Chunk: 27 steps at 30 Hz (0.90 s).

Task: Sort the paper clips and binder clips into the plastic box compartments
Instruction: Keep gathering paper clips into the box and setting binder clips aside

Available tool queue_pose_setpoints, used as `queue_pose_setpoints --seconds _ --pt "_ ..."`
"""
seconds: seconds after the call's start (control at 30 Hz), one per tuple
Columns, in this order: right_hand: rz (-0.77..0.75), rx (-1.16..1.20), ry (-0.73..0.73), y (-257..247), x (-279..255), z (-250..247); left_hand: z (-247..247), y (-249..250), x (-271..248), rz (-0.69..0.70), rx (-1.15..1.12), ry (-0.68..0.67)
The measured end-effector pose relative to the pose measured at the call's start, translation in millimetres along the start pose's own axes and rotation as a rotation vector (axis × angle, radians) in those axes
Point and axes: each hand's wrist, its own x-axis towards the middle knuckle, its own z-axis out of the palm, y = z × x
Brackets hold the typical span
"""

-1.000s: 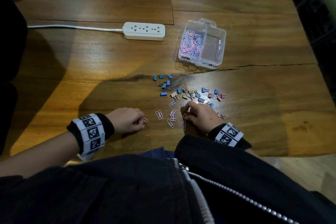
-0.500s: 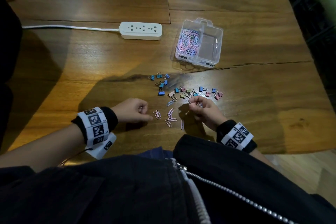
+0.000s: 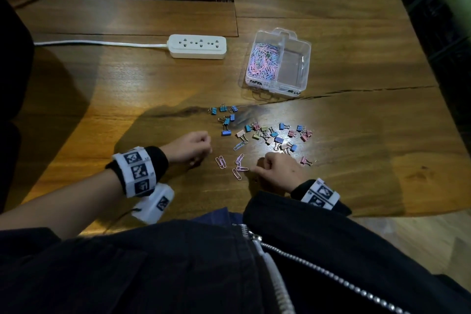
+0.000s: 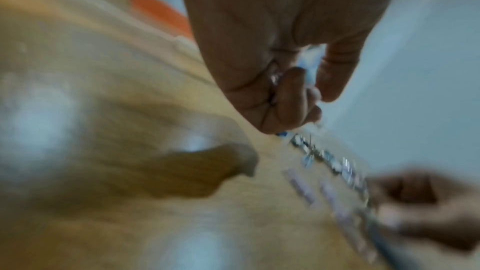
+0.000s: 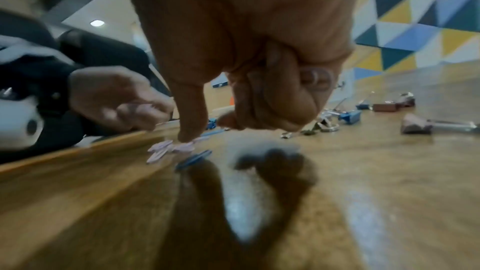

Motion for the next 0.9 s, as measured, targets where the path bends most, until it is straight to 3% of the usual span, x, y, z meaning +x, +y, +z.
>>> queue_pose_setpoints --seconds 0.1,0.17,0.3,0.4,0.57,0.77,0.83,0.9 --pt "-0.041 -0.101 0.065 -0.5 -0.6 7.4 -1.2 7.7 5.4 -0.008 -0.420 -0.007" --pt "-0.061 -0.077 0.058 -1.9 -0.2 9.6 4.1 12.4 9.0 -0.012 -0.367 0.002" --pt "-0.055 -0.029 -0.057 -2.1 2.3 9.7 17.9 11.6 14.1 0.120 0.361 0.049" --pt "-0.078 0.202 -0.137 -0.3 5.5 5.6 22.2 10.7 14.0 0.157 0.895 0.073" --pt "0.001 1.011 -0.259 2.7 13.4 -11.7 23.6 9.1 15.9 0.221 1.083 0.013" --pt "0.075 1.422 -0.325 1.3 24.1 -13.2 22.9 1.7 15.4 0.191 1.075 -0.039" --pt "0.071 1.227 -0.279 -2.1 26.3 -12.3 22.4 1.9 16.8 0.153 0.812 -0.031" --pt "-0.004 0.790 -0.169 -10.3 26.2 -8.8 18.0 2.1 20.3 0.080 0.354 0.000"
